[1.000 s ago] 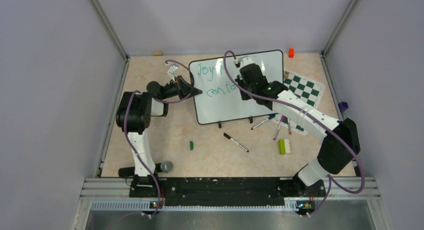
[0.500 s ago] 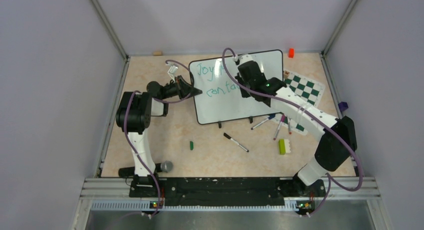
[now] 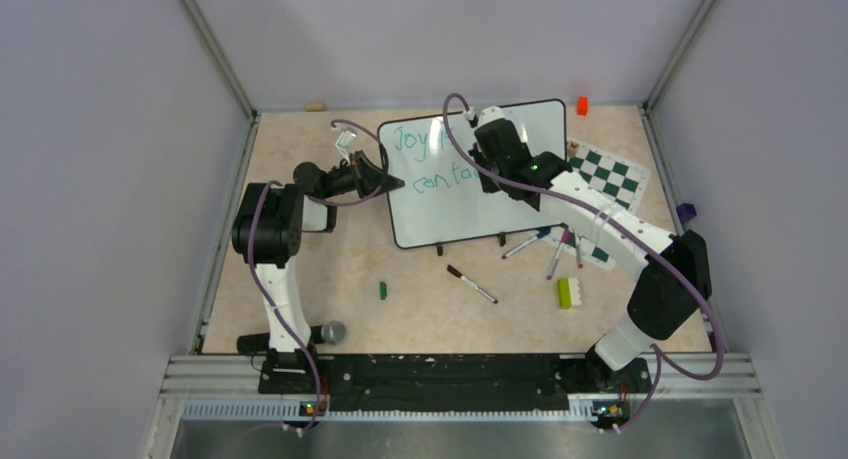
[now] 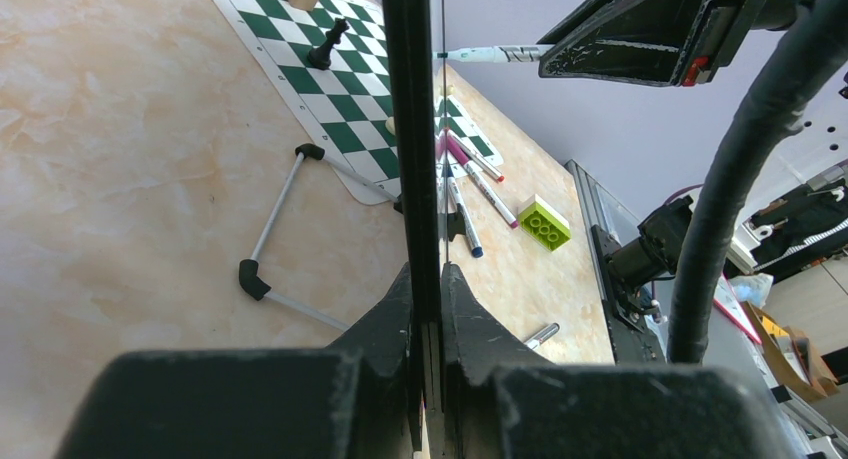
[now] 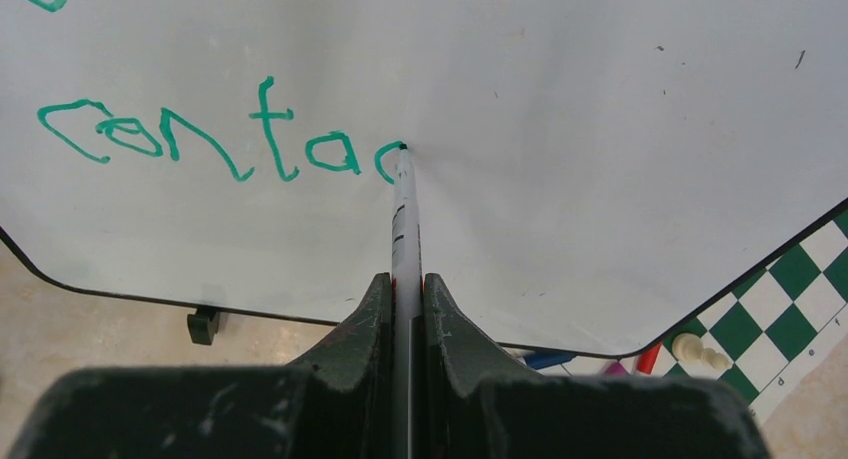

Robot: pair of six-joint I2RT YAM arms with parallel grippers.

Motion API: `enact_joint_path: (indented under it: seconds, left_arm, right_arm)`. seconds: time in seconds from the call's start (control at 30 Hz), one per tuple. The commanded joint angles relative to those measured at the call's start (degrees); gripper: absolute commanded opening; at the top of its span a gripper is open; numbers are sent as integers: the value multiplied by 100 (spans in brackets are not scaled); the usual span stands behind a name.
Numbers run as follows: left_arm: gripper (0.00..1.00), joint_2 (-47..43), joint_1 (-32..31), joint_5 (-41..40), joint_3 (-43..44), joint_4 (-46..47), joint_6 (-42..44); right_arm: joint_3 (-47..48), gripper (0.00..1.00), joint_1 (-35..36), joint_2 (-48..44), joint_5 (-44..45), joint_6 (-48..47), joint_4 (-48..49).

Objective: Write a sentence on the whiteboard

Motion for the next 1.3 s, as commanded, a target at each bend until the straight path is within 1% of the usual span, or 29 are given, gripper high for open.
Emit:
enact_joint_path:
  seconds: [0.0,0.43,0.57,0.9,0.97,1.1,1.27]
  left_arm:
    - [0,164,-214,1094,-58,575,659]
    - [0,146,-215,1103,-76,571,667]
    - [0,146,-215,1101,-76,574,667]
    - [0,154,-211,1099,-71,572,667]
    - [0,148,-215,1095,-76,571,667]
    - [0,150,-216,1103,-67,575,663]
    - [0,142,-216,1103,-80,574,672]
  right_arm:
    - [-80,0,9,-135,73,6,-4]
    - [-556,0,29,-285,-148,124,14]
    - [-625,0,30,-294,-389,145,159]
    - [-200,0,26,-183,-610,189,308]
    - [-114,0,24,-259,-804,188,205]
    - [-185,0,-3,-620,-908,224,191]
    - [-185,0,-121,-704,-706,209,196]
